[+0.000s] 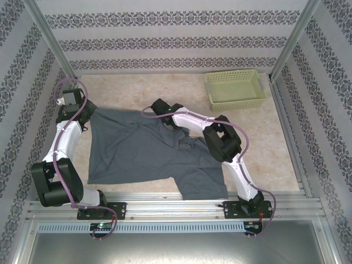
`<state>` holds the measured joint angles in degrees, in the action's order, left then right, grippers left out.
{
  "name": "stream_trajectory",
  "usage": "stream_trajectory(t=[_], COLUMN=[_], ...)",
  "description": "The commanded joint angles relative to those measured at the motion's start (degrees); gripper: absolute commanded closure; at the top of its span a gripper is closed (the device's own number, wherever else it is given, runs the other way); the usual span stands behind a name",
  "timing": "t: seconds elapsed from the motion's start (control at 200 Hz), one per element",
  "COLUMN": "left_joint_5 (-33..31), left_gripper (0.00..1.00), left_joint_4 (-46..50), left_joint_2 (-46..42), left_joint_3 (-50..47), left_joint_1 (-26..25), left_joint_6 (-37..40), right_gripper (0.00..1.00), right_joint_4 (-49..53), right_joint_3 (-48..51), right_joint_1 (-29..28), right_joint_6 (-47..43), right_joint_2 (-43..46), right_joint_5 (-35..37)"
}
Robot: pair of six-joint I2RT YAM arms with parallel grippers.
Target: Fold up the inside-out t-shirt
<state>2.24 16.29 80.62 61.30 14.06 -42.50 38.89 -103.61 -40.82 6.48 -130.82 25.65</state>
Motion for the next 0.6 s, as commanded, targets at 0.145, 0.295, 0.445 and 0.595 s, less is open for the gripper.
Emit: stream_trajectory(t=[0.145, 0.295, 0.445, 0.595], left_joint_5=[-0.04, -0.37, -0.48, -0.25], left_gripper=[1.0, 1.0, 1.0, 1.0], left_joint_4=[0.4, 0.64, 0.67, 0.5], left_joint_2=[0.32, 0.08, 0.17, 0.42], left_joint_3=[1.62, 1.56, 1.72, 1.77], left_joint_1=[0.8, 0.85, 0.87, 0.81], left_joint_6=[0.58, 0.7, 0.69, 0.62], right_gripper=[0.56, 0.56, 0.55, 0.53], right_joint_4=[-6.57, -9.07, -10.05, -12.03], right_joint_3=[8.97, 13.16, 16.62, 18.95], right_joint_1=[7.94, 12.34, 14.2, 15.93], right_joint_6=[9.18, 14.47, 18.85, 23.21], right_joint_2=[13.04, 14.37, 14.81, 13.99], right_joint_5=[-16.76, -23.05, -24.05, -27.3])
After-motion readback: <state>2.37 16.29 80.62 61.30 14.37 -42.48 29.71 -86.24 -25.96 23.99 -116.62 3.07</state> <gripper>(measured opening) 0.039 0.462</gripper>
